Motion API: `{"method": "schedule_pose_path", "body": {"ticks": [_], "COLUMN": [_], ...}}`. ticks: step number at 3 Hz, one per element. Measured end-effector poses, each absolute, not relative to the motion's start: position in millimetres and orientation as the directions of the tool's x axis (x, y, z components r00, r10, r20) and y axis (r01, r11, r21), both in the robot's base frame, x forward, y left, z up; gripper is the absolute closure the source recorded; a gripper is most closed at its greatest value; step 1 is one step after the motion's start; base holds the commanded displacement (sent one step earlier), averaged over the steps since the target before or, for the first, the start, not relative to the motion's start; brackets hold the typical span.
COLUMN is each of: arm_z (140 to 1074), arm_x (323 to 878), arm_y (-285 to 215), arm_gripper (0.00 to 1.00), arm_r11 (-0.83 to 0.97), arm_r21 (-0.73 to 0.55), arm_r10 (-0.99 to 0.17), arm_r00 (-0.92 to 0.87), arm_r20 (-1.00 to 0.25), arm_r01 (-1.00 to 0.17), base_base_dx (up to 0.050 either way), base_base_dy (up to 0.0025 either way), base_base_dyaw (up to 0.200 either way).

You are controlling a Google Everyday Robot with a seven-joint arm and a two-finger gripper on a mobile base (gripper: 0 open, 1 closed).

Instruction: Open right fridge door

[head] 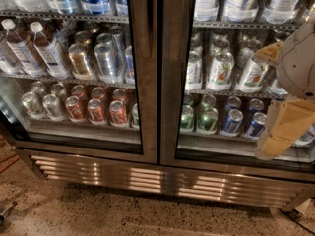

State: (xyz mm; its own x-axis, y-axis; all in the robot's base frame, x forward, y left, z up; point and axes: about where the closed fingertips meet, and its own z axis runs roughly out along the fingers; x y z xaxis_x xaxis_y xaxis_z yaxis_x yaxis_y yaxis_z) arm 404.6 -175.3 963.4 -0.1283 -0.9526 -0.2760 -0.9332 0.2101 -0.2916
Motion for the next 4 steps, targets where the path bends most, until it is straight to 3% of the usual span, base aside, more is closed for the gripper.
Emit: {"method": "schedule_pose_path", "body": {"ticks": [1,2,4], "arm_z": [959,959,948], "arm_x": [406,406,408], "arm_y": [-139,-139,-157], "arm_gripper": [0.0,0.0,0.0], "arm_r11": [0.158,0.158,0.154], "arm_r21": [-0.303,-0.303,-0.247], "arm_r10": [-0.962,-0.962,-0.873], "arm_r00": [-0.077,-0.077,-0.015], "arm_r20": [-0.262,-0.262,-0.487], "arm_r01": [-0.94,-0.94,-0.957], "base_base_dx": [0.0,0.0,0.0], "base_base_dy": [0.0,0.0,0.0], "base_base_dyaw": [0.0,0.0,0.0]}}
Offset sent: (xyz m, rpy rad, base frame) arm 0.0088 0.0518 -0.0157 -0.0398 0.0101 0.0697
